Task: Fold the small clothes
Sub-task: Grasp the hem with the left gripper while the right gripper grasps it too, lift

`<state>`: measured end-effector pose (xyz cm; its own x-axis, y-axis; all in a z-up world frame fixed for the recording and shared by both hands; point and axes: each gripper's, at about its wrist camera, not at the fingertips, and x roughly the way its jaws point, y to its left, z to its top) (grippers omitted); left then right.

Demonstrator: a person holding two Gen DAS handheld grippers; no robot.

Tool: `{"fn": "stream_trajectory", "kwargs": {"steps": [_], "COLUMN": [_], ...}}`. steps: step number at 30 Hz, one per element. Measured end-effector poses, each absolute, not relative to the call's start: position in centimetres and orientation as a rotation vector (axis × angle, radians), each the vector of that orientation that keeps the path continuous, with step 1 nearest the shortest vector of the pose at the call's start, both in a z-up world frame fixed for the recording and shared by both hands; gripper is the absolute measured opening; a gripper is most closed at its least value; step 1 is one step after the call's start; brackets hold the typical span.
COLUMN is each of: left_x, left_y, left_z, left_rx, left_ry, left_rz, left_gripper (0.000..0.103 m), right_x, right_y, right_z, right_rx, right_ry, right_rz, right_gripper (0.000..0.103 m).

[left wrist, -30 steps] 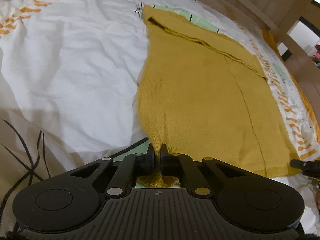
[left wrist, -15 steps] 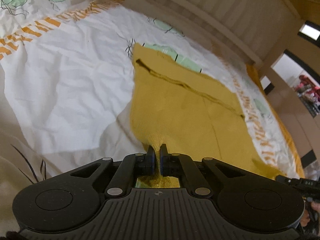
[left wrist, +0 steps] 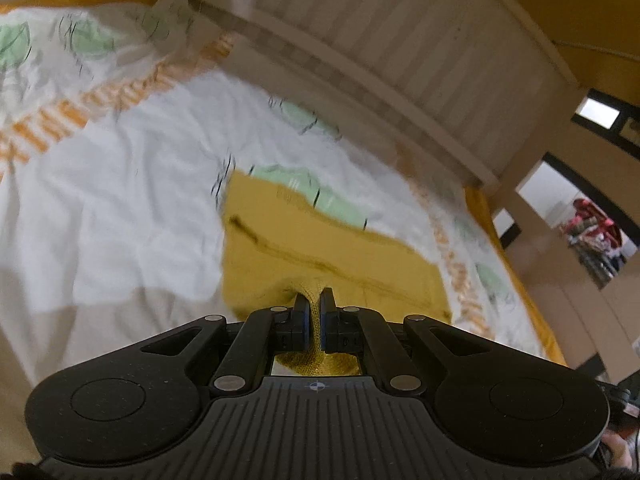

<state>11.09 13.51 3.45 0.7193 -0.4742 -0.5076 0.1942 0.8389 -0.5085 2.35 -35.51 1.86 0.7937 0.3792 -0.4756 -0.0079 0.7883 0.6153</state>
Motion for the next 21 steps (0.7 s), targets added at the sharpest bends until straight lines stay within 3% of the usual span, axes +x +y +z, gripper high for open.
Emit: {"fn": "stream_trajectory", "kwargs": {"steps": [12, 21], "left_x": [21.7, 31.4], "left_y": [11.6, 9.9], "left_z": [4.4, 0.7], "left_rx": [-0.498, -0.483], "left_ry": [0.631, 0.706], "left_rz": [-0.342, -0.259], "left_gripper": [0.004, 0.004], "right_x": [13.2, 23.7], "right_y": [-37.9, -37.7], "right_z": [3.2, -0.9], "right_rx": [0.652, 0.612], "right_ry": [0.577, 0.656], "right_rz": [0.169, 0.116], "right_gripper": [0.015, 0.015]}}
